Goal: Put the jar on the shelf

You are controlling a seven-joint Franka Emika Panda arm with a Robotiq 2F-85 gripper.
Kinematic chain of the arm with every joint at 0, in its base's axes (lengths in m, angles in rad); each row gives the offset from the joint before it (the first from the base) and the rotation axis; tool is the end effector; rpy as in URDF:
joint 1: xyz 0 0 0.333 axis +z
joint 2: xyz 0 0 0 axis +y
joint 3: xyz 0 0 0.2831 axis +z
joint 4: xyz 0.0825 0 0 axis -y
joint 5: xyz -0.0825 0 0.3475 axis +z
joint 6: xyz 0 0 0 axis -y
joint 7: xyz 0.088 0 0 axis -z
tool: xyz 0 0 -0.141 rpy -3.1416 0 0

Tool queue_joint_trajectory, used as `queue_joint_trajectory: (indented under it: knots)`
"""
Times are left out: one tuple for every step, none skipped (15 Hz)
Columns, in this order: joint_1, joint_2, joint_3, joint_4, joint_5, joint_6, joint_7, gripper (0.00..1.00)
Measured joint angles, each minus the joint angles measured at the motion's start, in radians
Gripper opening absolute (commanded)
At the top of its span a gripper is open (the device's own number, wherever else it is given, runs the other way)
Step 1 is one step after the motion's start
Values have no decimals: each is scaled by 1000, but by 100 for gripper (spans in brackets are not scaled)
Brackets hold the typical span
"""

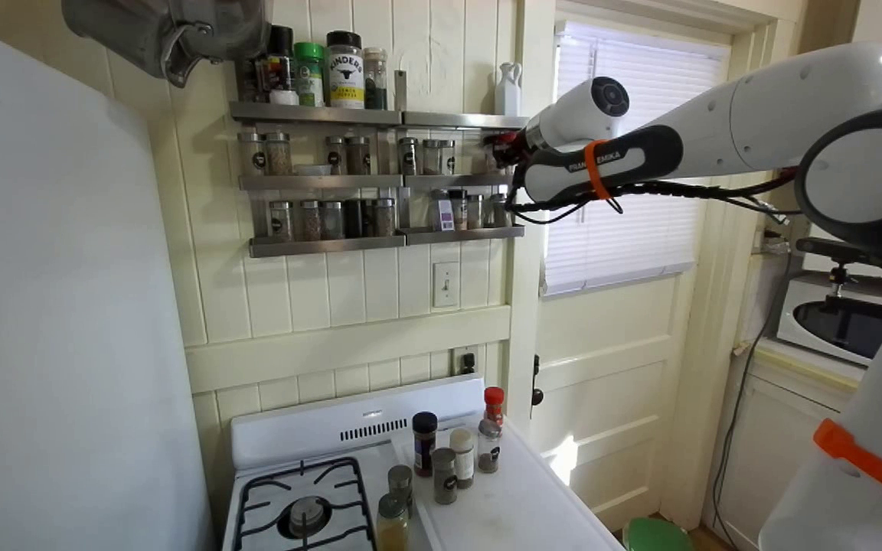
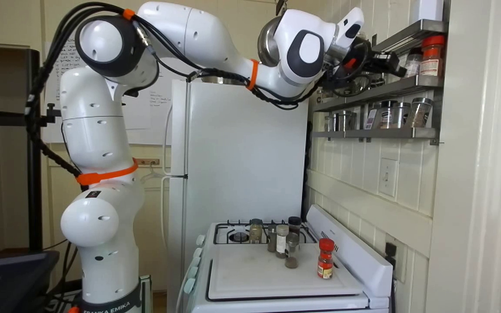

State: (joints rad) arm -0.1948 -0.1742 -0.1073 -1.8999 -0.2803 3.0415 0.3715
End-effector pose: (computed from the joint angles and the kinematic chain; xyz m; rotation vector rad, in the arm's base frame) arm 0.5263 -0.1489 0.7005 2.3280 -0.5070 1.8348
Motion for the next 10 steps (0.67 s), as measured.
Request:
queue_joint_trajectory:
  knots:
    - [0, 0, 0, 0, 0, 0, 0, 0]
    - [0, 0, -1, 0, 0, 0, 0, 0]
    - [0, 0, -1, 0, 0, 0, 0, 0]
    - [0, 0, -2, 0, 0, 0, 0, 0]
    - [0, 0, -2, 0, 0, 0, 0, 0]
    - [0, 0, -2, 0, 3, 0, 0, 0]
    - [1, 0, -2, 0, 8, -1, 0, 0]
    - [2, 0, -2, 0, 18, -2, 0, 0]
    - [4, -1, -2, 0, 29, -7, 0, 0]
    - [6, -2, -2, 0, 38, -12, 0, 0]
